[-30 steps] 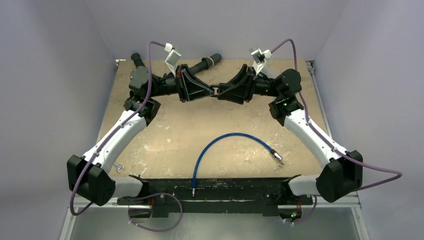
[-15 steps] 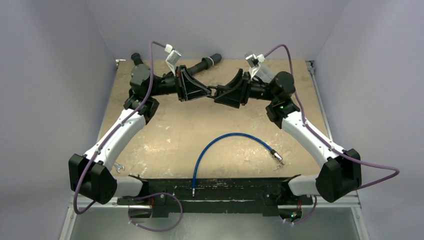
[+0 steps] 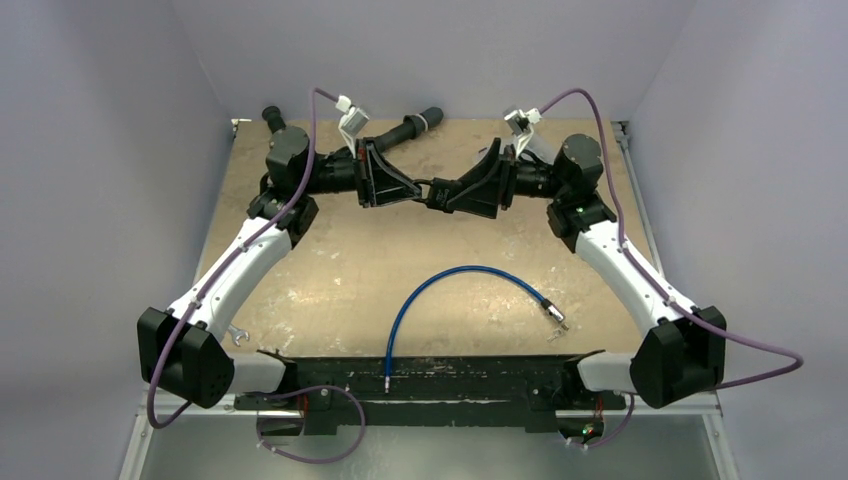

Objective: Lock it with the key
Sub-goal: Lock the lock.

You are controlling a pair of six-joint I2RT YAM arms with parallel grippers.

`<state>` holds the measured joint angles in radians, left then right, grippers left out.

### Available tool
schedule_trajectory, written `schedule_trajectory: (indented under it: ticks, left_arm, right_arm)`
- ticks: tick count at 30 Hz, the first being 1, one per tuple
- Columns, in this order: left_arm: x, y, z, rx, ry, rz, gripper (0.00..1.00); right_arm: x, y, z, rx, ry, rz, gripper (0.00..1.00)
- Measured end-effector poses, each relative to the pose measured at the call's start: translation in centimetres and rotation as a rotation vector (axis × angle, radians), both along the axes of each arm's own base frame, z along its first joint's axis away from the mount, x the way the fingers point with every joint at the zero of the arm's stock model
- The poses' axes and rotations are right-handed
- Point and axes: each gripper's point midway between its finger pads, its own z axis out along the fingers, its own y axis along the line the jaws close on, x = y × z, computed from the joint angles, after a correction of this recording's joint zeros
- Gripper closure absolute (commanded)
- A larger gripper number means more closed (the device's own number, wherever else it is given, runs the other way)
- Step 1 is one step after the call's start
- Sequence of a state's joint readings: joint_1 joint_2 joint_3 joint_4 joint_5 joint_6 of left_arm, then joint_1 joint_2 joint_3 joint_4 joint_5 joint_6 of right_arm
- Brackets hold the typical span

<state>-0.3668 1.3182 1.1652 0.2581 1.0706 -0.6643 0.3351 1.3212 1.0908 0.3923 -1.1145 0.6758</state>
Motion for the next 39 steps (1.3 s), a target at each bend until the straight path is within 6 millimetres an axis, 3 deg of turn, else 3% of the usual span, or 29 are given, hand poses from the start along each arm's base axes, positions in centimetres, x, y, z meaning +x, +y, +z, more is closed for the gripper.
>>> schedule_trajectory:
  ticks: [10, 19, 39]
  left_arm:
    - [-0.5, 0.0, 0.2, 0.003, -0.004, -0.025, 1.0]
    - [-0.4, 0.0, 0.2, 0.001, 0.001, -0.03, 1.0]
    - [-0.8, 0.0, 0.5, -0.012, 0.01, -0.061, 1.0]
  right_arm:
    - [-0.7, -1.4, -0.2, -0.024, -0.003, 0.017, 0.52]
    - [-1.0, -2.3, 0.0, -0.024, 0.014, 0.032, 0.58]
    - [-1.5, -2.6, -0.1, -0.023, 0.023, 0.052, 0.93]
